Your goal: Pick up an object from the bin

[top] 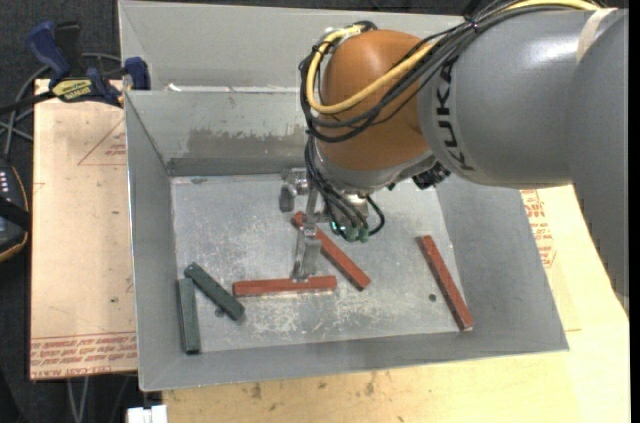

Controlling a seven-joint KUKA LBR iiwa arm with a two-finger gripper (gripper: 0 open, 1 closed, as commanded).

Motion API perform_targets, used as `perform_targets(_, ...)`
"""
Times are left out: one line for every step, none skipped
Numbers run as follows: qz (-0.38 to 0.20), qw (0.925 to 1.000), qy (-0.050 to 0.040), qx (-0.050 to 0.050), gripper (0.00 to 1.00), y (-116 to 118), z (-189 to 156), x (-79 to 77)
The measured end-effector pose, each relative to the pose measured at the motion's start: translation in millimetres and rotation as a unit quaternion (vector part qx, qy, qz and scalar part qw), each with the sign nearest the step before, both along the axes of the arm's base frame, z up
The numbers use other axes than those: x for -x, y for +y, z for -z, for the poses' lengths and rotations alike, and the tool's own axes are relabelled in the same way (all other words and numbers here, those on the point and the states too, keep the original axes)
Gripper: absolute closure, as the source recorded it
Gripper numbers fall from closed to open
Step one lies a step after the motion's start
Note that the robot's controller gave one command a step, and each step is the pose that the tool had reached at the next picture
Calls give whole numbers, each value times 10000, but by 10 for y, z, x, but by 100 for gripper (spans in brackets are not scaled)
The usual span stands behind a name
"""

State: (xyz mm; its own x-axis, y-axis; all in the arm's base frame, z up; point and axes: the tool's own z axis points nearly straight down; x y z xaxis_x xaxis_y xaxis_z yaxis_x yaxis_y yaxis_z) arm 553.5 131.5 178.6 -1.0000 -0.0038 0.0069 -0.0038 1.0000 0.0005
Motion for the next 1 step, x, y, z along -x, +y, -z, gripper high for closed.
perform_targets(216, 9998, 12, 6, 0, -218, 1136, 388)
